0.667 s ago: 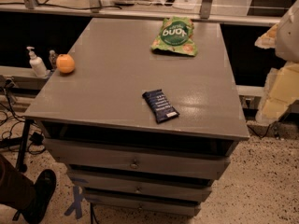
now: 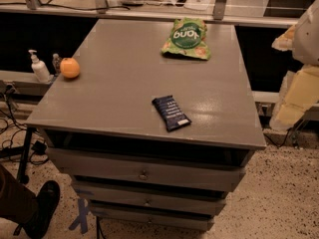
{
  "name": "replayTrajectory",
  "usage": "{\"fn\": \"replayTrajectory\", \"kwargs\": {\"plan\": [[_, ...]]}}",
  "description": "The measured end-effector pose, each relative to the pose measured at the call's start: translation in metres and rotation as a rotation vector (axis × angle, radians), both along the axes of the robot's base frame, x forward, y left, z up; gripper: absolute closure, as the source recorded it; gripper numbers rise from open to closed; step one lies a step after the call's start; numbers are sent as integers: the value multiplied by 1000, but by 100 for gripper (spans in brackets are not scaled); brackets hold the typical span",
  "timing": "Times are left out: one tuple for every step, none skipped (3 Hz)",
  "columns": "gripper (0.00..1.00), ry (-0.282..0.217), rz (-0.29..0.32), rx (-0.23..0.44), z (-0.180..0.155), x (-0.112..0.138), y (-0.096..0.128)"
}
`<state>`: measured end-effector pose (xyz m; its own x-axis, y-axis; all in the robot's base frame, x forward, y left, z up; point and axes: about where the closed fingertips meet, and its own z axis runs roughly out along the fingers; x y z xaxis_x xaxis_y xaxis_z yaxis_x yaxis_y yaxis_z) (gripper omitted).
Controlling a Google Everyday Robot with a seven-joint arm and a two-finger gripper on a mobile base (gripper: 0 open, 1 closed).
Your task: Move rxbar blueberry near green rice chip bag
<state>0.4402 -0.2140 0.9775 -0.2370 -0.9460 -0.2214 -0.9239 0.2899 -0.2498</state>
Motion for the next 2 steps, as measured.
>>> {"fn": "replayTrajectory", "kwargs": {"plan": [[0, -9, -54, 55, -2, 10, 8], [0, -22, -127, 132, -6, 23, 26]]}}
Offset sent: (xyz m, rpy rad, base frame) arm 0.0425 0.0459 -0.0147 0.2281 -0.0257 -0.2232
